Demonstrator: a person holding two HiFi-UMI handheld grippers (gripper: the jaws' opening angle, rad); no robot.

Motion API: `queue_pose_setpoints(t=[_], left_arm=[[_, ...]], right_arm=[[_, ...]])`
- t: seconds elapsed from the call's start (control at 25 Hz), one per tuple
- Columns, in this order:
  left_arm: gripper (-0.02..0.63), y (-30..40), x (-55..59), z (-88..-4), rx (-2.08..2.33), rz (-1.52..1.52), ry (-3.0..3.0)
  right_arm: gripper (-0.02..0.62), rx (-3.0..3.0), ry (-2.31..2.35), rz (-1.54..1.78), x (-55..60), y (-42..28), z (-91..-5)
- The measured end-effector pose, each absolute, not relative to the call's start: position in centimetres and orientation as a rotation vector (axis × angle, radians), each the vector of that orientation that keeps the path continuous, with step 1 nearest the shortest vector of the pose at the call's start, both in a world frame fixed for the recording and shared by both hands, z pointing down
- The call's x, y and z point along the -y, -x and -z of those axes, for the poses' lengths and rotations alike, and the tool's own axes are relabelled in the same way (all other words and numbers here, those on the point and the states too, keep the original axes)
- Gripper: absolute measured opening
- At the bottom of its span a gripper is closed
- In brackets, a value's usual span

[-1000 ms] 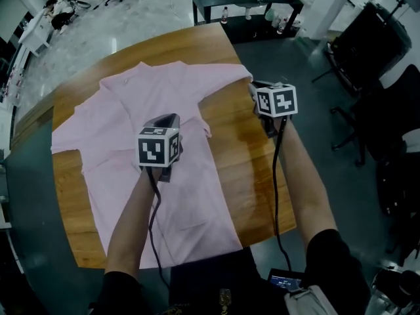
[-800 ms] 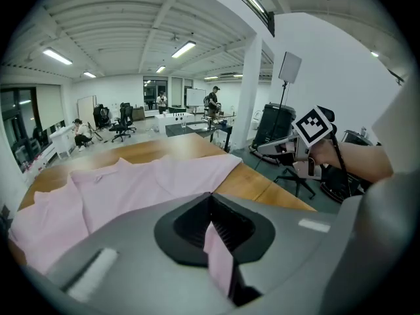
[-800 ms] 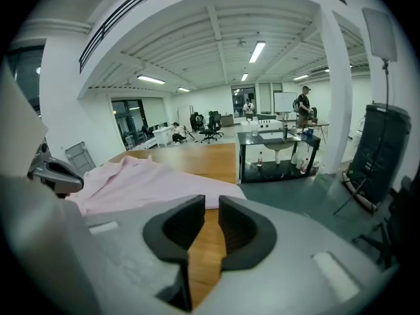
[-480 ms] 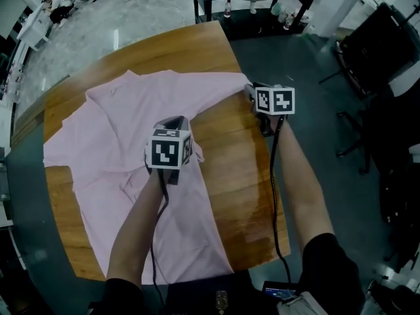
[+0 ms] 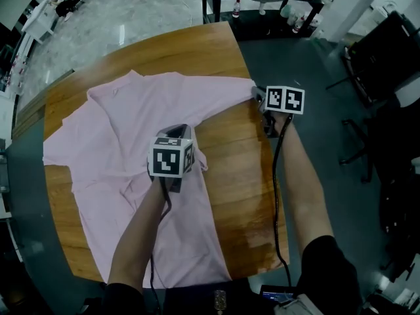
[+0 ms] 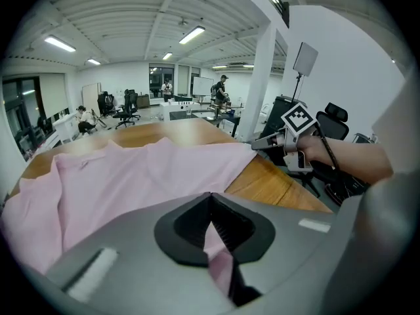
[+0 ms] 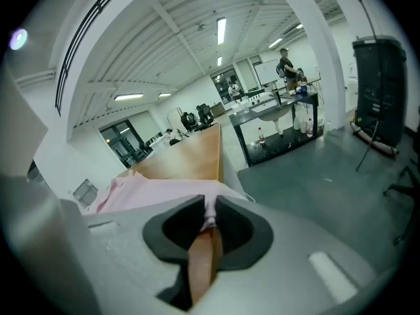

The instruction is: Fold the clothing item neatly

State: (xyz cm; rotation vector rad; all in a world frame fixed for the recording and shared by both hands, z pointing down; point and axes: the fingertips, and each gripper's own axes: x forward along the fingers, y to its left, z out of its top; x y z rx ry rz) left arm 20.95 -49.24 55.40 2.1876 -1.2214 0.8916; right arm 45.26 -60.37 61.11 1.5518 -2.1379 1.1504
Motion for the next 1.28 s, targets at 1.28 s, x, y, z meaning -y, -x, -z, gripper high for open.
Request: queue_pose_setpoints(t=[1.28], left_arm=[[0.008, 0.4, 38.7, -45.1, 1.414, -0.601, -2.199]], right_arm=[[0.021, 2.449, -1.252, -0.359, 50.9, -13.4, -38.7]])
